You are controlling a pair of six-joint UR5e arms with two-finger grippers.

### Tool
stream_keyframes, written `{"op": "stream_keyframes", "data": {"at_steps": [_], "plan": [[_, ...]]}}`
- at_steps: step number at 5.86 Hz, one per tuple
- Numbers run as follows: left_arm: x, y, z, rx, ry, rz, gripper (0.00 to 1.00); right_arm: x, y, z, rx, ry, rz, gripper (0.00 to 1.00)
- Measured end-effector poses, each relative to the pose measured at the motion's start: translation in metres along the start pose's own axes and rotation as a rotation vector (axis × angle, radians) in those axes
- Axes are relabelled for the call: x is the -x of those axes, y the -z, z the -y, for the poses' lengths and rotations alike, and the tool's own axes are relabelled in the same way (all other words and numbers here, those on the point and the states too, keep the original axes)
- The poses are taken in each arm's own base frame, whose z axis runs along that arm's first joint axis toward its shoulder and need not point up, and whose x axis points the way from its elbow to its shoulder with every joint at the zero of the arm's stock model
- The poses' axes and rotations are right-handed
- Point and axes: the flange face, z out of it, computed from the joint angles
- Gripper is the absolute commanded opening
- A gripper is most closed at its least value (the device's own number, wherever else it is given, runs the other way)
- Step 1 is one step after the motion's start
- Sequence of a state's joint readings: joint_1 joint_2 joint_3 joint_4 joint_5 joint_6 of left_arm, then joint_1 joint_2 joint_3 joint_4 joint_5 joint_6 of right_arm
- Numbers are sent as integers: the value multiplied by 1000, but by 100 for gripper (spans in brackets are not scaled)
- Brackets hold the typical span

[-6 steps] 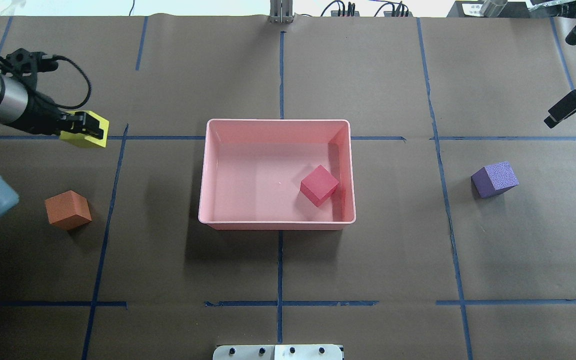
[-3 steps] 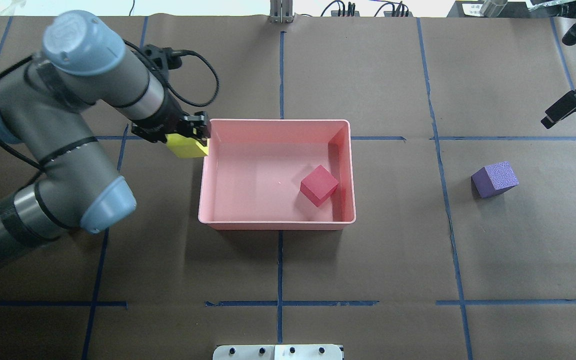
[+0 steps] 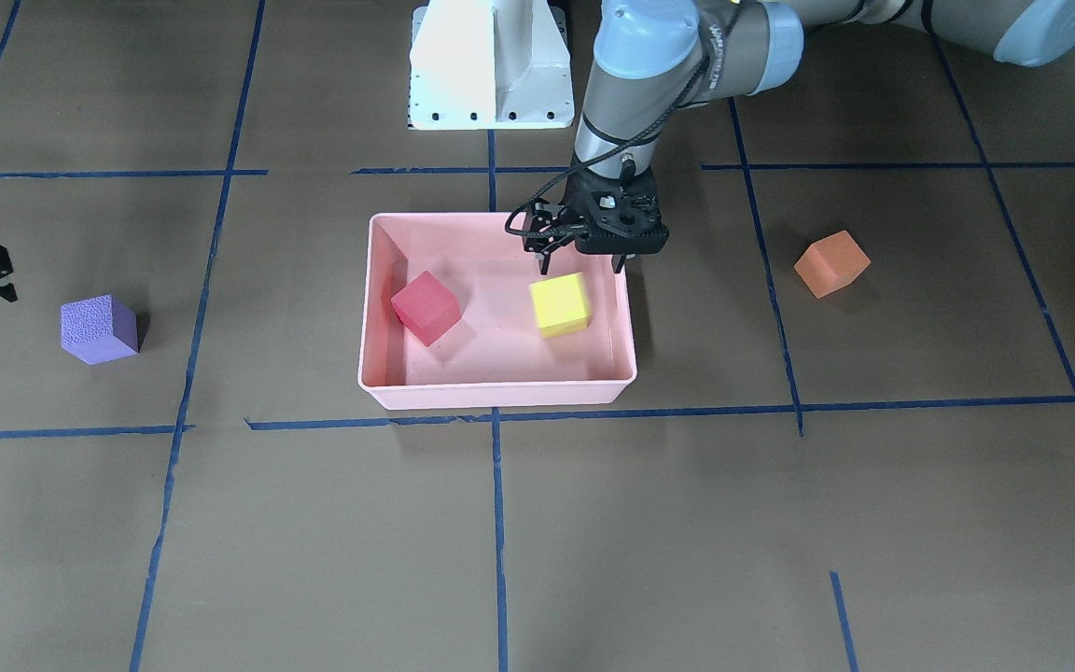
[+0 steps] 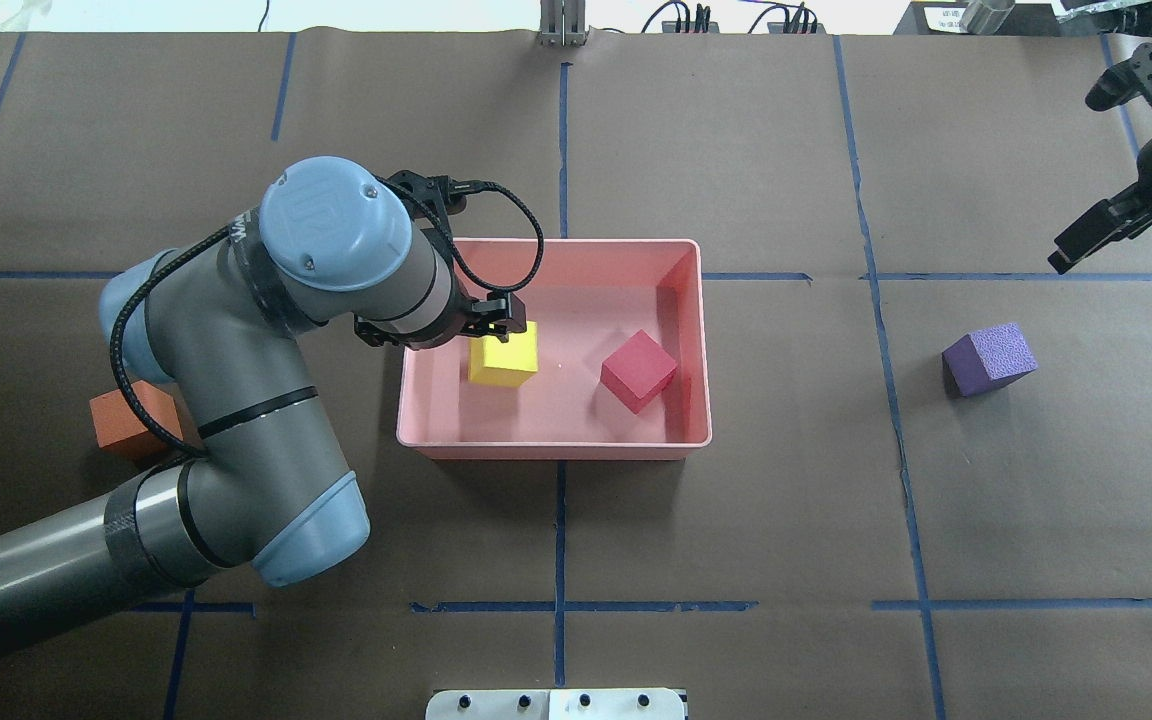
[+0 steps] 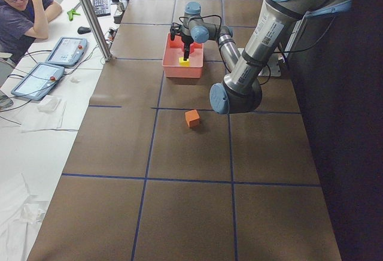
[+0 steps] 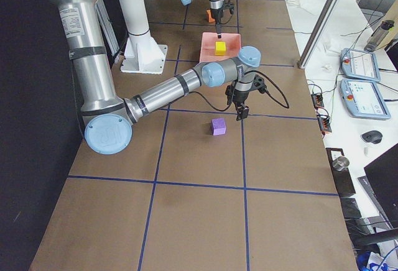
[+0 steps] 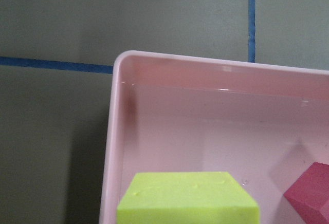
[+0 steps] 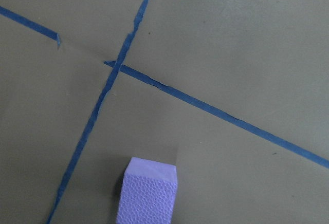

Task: Place blocks into pink bin with both arms
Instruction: 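Carry the yellow cube into the pink bin and release it, then grasp the purple cube with the right gripper while the left gripper withdraws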

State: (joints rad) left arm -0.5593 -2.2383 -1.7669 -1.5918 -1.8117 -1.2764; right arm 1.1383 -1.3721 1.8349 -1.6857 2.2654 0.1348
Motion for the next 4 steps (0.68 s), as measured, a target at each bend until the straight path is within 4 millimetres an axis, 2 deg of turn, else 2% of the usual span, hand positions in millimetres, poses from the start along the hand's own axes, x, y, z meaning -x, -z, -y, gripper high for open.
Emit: {"op": "stream_keyframes", "data": {"at_steps": [1, 3, 4], "plan": [[-1, -2, -3, -8, -3, 5, 100, 22, -25, -5, -32, -64, 2, 100], [-1, -3, -4, -13, -4, 8, 100, 39, -76, -38, -85, -166, -19, 100], [-1, -4, -4, -13, -4, 8, 100, 43, -97, -45, -78, -180, -35, 100]]}}
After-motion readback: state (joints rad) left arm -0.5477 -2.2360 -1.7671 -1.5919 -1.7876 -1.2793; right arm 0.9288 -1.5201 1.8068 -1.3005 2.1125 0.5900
